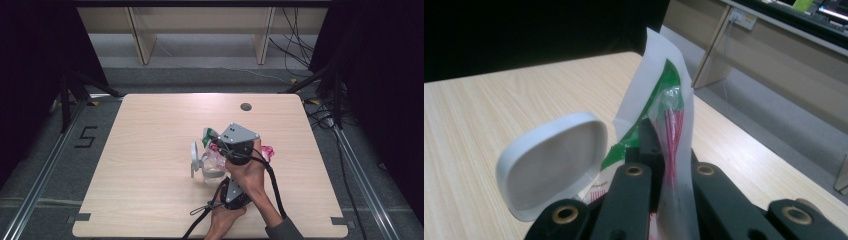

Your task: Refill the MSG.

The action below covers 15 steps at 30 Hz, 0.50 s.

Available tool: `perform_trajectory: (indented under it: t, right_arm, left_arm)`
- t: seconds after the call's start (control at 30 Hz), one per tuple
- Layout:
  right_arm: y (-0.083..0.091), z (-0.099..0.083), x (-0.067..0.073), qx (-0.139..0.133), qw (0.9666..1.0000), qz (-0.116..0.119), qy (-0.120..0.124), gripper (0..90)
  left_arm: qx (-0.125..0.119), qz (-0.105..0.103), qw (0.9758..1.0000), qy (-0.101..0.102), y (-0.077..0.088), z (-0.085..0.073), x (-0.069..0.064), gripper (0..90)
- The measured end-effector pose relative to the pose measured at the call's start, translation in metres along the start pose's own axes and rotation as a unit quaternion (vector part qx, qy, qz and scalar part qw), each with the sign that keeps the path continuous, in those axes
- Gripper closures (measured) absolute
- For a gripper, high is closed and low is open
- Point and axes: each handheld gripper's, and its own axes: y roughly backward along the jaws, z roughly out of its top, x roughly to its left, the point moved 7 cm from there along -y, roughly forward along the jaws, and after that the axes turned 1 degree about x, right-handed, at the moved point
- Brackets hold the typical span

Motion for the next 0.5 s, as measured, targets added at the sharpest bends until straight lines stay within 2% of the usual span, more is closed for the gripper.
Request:
perform_trajectory:
  t: [0.17, 0.23, 0.27, 0.3, 0.4, 0.5]
  right_arm:
    - [-0.0028, -0.0015, 0.0018, 0.009, 0.9999, 0.003, 0.009, 90.0]
    - [-0.0023, -0.0009, 0.0004, 0.003, 1.0000, -0.002, 0.005, 90.0]
    - [-0.0010, -0.0009, 0.0006, 0.005, 1.0000, 0.004, 0.005, 90.0]
    - [-0.0001, -0.0007, 0.0010, 0.006, 1.0000, 0.002, -0.007, 90.0]
    - [-0.0023, -0.0013, 0.0015, 0.009, 0.9999, 0.002, 0.010, 90.0]
    - [-0.0016, -0.0007, 0.0000, 0.004, 1.0000, 0.000, -0.002, 90.0]
  left_arm:
    - [0.002, 0.000, 1.0000, 0.001, -0.0005, -0.0006, -0.0008, 75.5]
    - [0.004, 0.000, 1.0000, -0.001, 0.0004, -0.0008, -0.0009, 75.6]
    - [0.004, 0.000, 1.0000, -0.001, 0.0004, -0.0008, -0.0009, 75.5]
    - [0.004, 0.001, 1.0000, 0.000, 0.0008, 0.0002, -0.0010, 75.5]
    - [0.003, -0.001, 1.0000, 0.000, -0.0001, -0.0009, -0.0012, 75.6]
    - [0.004, 0.001, 1.0000, 0.000, 0.0008, -0.0004, -0.0008, 75.6]
